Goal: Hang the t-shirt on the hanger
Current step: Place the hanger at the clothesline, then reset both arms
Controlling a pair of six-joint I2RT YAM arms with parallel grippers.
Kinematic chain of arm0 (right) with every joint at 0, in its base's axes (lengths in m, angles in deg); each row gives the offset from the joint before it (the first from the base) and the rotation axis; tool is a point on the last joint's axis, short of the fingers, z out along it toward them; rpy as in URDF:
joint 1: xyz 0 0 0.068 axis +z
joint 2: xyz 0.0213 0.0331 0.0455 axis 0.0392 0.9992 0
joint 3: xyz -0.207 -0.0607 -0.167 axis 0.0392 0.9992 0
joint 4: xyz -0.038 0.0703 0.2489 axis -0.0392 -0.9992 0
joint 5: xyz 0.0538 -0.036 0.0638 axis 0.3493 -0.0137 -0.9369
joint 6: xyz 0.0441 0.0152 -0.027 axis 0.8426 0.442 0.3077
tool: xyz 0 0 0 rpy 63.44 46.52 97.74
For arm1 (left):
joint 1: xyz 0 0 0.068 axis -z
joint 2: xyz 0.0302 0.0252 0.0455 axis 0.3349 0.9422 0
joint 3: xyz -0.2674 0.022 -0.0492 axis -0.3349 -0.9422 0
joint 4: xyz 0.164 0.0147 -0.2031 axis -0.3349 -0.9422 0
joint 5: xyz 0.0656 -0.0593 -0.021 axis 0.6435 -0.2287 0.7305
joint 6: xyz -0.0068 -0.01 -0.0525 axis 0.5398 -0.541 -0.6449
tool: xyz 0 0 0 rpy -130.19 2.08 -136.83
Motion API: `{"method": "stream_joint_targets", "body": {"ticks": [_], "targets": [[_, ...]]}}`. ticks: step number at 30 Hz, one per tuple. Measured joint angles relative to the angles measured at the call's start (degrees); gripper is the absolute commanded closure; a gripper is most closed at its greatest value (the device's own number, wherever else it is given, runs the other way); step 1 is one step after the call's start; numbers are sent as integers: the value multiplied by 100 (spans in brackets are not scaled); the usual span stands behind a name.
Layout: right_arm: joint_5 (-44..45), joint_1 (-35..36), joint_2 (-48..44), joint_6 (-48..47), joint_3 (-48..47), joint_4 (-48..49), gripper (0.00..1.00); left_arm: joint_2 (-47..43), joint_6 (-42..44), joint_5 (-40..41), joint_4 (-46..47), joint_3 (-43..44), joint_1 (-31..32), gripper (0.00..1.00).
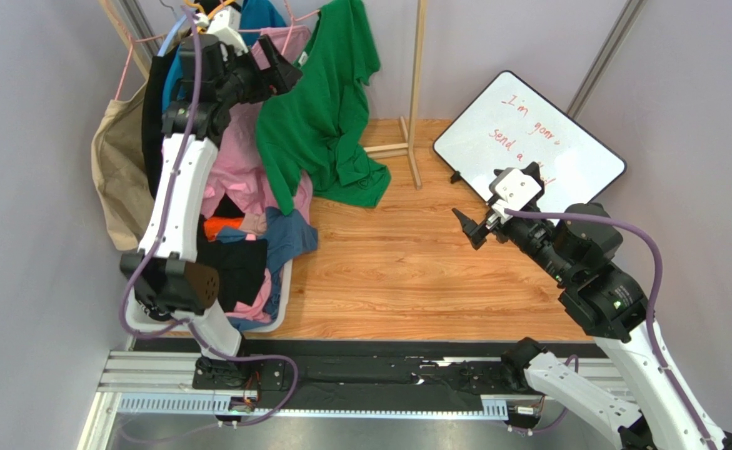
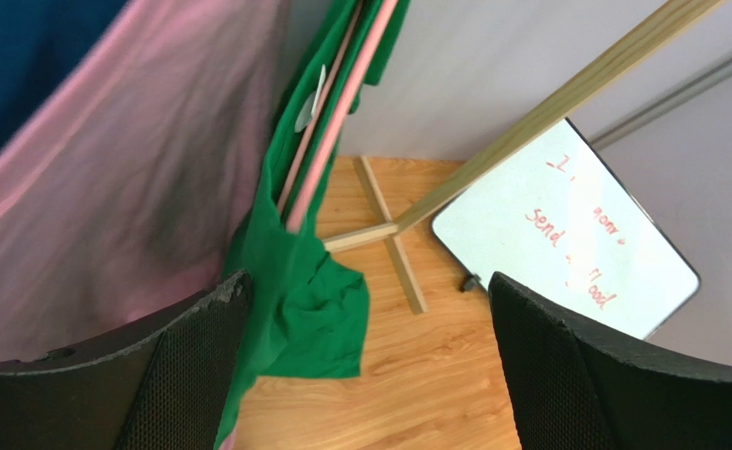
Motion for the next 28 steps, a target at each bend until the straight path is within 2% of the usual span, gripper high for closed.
{"method": "stream_joint_targets", "body": {"ticks": [5, 10, 17, 25, 28], "targets": [[74, 0, -157, -2, -61, -225, 0, -1292, 603, 640, -271, -750, 0, 1], [278, 0, -459, 4, -68, -479, 0, -2256, 1370, 807, -839, -1176, 0, 1], [737, 0, -975, 114, 9, -979, 0, -3097, 2671, 302, -2494, -1325, 0, 1], [944, -216, -1591, 420, 551, -1784, 0, -4183, 3150, 203, -3609, -3399, 0, 1], [938, -289, -1735, 494, 667, -2063, 0, -4400, 3180, 232, -3794, -3735, 0, 1]]}}
